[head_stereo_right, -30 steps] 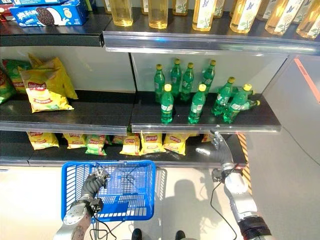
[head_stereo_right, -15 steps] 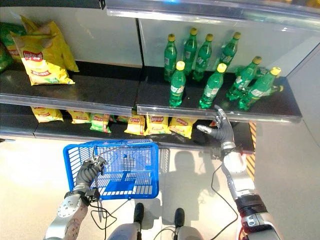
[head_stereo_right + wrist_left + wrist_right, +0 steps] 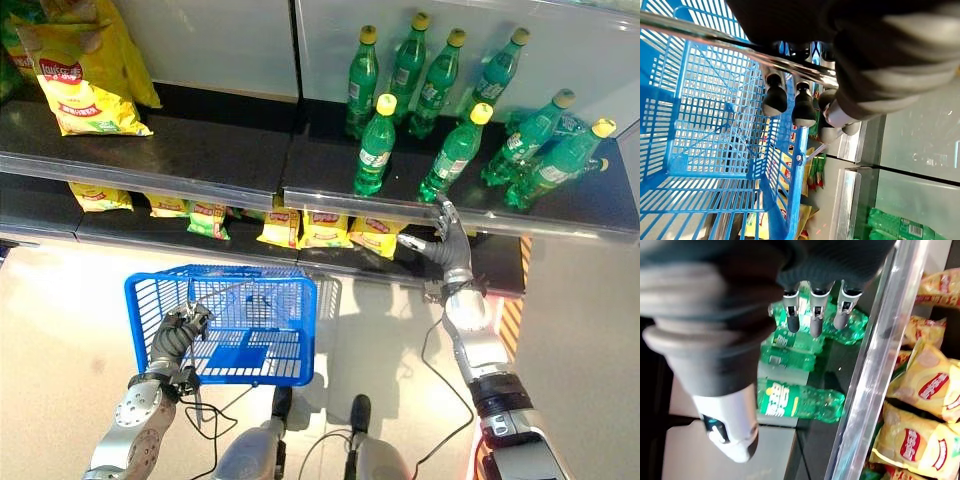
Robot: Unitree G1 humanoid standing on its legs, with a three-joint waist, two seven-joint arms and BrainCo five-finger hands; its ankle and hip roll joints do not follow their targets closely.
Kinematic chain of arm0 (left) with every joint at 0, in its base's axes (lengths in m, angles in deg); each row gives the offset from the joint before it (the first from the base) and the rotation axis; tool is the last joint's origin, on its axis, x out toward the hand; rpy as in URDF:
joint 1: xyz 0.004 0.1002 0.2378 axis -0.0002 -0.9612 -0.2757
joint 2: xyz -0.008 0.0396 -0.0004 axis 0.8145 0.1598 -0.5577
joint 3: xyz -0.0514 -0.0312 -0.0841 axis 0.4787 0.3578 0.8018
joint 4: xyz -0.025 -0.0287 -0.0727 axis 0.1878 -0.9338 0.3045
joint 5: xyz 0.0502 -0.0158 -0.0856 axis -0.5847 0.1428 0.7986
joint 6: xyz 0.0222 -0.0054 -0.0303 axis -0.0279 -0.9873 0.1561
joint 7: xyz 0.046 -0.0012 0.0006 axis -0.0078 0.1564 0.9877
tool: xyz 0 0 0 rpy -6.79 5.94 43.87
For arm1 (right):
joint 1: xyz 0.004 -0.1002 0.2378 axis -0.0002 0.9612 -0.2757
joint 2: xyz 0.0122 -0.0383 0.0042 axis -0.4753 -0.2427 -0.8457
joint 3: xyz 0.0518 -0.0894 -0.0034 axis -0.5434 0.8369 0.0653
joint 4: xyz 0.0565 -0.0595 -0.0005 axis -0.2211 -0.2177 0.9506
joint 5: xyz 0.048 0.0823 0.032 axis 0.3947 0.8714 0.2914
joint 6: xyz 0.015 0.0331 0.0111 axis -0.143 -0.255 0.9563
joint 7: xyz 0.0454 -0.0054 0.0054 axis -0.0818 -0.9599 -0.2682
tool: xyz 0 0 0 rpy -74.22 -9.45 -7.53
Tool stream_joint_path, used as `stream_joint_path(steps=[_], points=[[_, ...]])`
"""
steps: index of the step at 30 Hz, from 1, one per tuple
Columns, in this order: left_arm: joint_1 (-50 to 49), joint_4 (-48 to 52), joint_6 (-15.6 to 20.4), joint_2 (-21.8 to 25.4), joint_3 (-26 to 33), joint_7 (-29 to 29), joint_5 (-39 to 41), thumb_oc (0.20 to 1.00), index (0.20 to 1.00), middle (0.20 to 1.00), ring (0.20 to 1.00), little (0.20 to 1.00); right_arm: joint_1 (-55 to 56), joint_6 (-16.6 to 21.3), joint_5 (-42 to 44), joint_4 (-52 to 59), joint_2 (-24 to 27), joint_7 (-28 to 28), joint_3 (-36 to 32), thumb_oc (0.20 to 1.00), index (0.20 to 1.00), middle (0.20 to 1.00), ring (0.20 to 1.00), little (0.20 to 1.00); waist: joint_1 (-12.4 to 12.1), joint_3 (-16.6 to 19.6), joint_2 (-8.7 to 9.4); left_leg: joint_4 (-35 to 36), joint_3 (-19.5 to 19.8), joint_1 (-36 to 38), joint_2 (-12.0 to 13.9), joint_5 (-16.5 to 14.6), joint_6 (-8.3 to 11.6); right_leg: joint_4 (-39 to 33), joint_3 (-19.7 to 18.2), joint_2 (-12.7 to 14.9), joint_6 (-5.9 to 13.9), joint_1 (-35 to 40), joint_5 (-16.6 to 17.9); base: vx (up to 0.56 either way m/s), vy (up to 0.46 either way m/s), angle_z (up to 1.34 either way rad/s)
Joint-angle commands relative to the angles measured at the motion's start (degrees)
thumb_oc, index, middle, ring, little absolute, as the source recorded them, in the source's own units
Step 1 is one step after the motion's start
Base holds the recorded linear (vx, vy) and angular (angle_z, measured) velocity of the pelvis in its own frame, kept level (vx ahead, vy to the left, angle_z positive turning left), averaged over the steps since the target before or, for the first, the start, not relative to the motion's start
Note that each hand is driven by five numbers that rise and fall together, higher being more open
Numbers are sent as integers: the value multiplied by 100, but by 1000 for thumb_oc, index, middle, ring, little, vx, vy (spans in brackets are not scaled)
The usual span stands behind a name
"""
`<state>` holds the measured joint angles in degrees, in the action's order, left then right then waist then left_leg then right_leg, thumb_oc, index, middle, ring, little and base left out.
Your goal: Pick up the snacks into the basket
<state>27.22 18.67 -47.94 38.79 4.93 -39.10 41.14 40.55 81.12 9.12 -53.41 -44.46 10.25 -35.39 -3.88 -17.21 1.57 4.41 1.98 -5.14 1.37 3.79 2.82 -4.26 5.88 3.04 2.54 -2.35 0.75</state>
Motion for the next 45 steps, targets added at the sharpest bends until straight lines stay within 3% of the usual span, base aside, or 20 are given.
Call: stream_joint_path(steps=[1, 9, 20, 35, 38, 45], points=[[243, 1092, 633, 236, 282, 90, 62, 200, 200, 200, 200, 200, -468, 153, 32, -109, -31, 443, -211, 1000, 1000, 1000, 1000, 1000, -71, 179, 151, -564, 57, 7, -342, -678, -309, 1064, -92, 235, 404, -495, -283, 0, 0, 0], [178, 1166, 625, 245, 316, 206, 53, 200, 200, 200, 200, 200, -623, 74, 97, -260, -95, 843, -471, 1000, 1000, 1000, 1000, 1000, -40, 130, 103, -576, 10, 29, -350, -710, -325, 1154, -165, 229, 406, -570, -288, -1, 2, 1], [161, 1249, 614, 289, 284, 197, 37, 200, 200, 200, 200, 200, -1017, 56, 164, -365, 31, 981, -483, 1000, 1000, 1000, 1000, 1000, -39, 100, 94, -555, -30, 66, -328, -705, -329, 1179, -188, 218, 404, -605, -278, -5, 3, -1], [139, 1159, 500, 371, 300, 34, 62, 200, 200, 200, 200, 200, -1099, -18, 310, -206, 294, 705, -377, 1000, 1000, 1000, 1000, 1000, -53, 480, 336, -479, -88, 337, -280, -771, -327, 1106, -231, 210, 422, -372, -265, 4, -1, -1], [106, 1177, 487, 385, 251, -2, 85, 200, 200, 200, 200, 200, -1345, 43, 729, -428, 289, 679, -354, 1000, 1000, 1000, 1000, 1000, -79, 540, 367, -480, -113, 385, -277, -795, -326, 1097, -247, 201, 420, -352, -275, 0, 0, 0], [66, 1253, 506, 490, 198, -4, 181, 200, 200, 200, 200, 200, -1930, 45, 933, -1053, 477, 762, -309, 1000, 1000, 1000, 1000, 1000, -155, 435, 367, -568, -92, 310, -299, -802, -320, 1230, -243, 188, 404, -460, -305, -18, 2, -4]])
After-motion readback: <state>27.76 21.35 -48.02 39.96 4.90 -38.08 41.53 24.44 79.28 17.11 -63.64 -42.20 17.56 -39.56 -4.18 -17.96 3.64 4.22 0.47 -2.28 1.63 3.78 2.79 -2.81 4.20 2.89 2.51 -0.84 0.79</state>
